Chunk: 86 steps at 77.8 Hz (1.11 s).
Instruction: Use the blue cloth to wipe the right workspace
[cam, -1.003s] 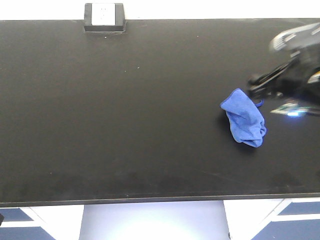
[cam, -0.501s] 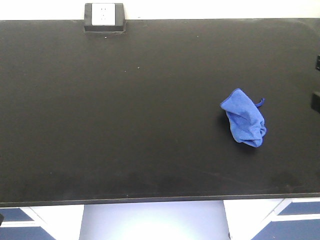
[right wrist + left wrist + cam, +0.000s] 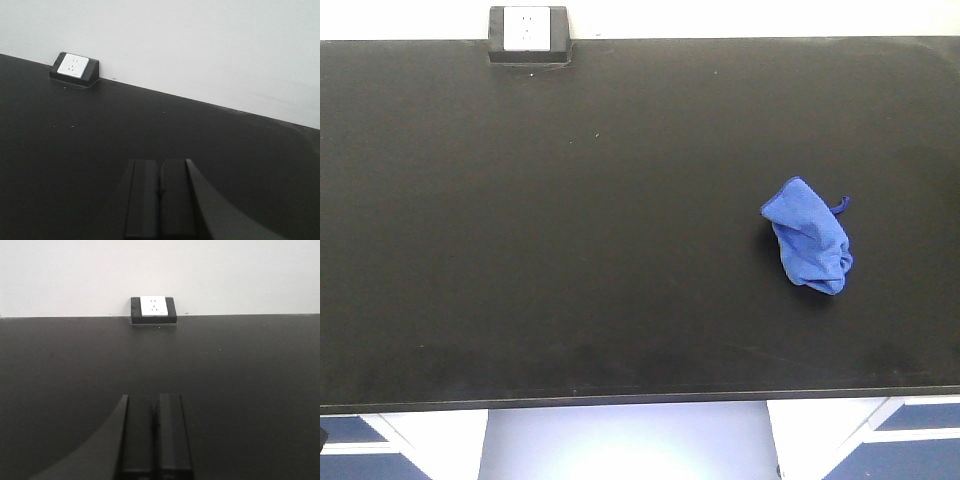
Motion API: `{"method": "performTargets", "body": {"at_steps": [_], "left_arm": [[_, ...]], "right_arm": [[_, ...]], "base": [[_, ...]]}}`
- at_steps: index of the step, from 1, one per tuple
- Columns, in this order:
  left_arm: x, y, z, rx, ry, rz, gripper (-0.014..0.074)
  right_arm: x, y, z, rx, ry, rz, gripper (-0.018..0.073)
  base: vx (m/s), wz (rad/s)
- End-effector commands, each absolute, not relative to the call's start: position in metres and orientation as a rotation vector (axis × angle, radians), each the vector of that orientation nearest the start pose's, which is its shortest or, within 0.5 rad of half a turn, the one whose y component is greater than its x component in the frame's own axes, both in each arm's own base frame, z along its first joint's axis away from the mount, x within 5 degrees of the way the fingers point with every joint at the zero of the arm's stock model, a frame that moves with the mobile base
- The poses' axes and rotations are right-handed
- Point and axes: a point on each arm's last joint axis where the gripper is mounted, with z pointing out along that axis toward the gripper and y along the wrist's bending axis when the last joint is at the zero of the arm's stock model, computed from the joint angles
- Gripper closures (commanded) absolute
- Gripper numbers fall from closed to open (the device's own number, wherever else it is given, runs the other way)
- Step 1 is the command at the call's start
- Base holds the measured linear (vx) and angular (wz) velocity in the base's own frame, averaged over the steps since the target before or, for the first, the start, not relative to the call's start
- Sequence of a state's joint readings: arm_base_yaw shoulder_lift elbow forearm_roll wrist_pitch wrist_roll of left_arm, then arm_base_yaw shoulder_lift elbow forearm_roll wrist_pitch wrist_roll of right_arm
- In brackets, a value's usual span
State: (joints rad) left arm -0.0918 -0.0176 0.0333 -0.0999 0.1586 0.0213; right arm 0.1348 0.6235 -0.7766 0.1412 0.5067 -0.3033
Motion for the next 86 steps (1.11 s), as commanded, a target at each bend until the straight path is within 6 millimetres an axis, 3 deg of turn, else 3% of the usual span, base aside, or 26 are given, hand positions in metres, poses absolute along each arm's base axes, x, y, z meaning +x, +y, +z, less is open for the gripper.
{"method": "performTargets", "body": {"at_steps": [1,11,18,34,49,86], "left_arm": [[0.054,-0.006,0.205,0.013,1.541,-0.143,0.0603],[0.054,-0.006,0.205,0.013,1.541,-0.143,0.0603],[0.054,-0.006,0.205,0.013,1.541,-0.143,0.0603],[0.054,-0.006,0.205,0.013,1.541,-0.143,0.0603],[0.054,-0.006,0.205,0.013,1.541,-0.143,0.0603],[0.054,-0.006,0.205,0.013,1.541,-0.143,0.0603]], "right_arm": [[0.117,0.021,0.392,-0.312,1.705,0.016,0.0567],[0.106,0.018,0.395,-0.305,1.636,-0.007,0.0567],[0.091,0.015,0.38,-0.275,1.547,-0.026,0.0567],[0.064,0.008,0.294,-0.165,1.36,0.013,0.0567],[0.059,0.006,0.213,-0.104,1.381,0.067,0.0567],[0.056,0.007,0.204,-0.104,1.451,0.092,0.0567]], "base": [[0.0,0.0],[0.0,0.0],[0.0,0.0],[0.0,0.0],[0.0,0.0],[0.0,0.0]]}}
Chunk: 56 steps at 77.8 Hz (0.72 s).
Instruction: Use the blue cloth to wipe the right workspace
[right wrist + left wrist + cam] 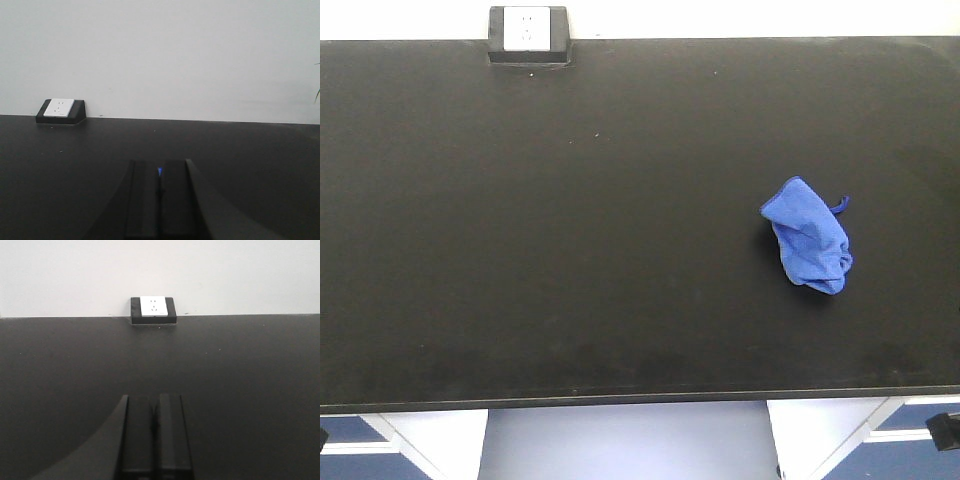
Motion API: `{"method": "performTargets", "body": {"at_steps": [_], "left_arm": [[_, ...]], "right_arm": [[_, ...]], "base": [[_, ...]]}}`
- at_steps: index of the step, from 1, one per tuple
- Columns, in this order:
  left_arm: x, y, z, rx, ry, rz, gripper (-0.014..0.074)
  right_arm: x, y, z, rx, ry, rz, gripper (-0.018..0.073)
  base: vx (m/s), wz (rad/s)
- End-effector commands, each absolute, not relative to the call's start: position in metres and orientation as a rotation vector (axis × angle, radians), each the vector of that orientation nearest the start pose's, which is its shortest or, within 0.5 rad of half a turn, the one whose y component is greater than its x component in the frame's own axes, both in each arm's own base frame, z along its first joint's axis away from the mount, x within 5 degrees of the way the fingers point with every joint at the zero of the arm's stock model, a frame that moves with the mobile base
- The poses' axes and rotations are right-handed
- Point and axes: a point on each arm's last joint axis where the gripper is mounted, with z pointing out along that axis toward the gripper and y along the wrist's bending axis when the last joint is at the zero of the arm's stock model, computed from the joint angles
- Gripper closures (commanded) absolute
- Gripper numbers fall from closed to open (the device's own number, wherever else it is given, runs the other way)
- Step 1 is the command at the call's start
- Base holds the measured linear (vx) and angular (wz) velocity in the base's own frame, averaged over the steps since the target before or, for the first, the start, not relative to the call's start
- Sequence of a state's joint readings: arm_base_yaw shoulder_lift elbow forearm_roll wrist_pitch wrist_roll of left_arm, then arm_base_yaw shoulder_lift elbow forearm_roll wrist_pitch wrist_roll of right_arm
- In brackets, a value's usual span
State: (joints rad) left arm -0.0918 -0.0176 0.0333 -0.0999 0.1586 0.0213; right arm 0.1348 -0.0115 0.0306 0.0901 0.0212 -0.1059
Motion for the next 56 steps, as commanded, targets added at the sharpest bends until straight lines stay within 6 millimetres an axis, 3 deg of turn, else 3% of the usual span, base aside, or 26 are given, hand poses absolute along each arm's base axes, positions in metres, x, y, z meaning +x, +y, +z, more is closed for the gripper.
{"method": "performTargets", "body": {"at_steps": [1,56], "left_arm": [[0.0544,-0.0057,0.2051,0.013,1.541,-0.143,0.0603],[0.0544,-0.0057,0.2051,0.013,1.541,-0.143,0.0603]], "right_arm": [[0.0558,0.007,0.2038,-0.104,1.451,0.092,0.0567],[0.0558,0.007,0.2039,-0.108,1.451,0.088,0.0567]], "base": [[0.0,0.0],[0.0,0.0]]}}
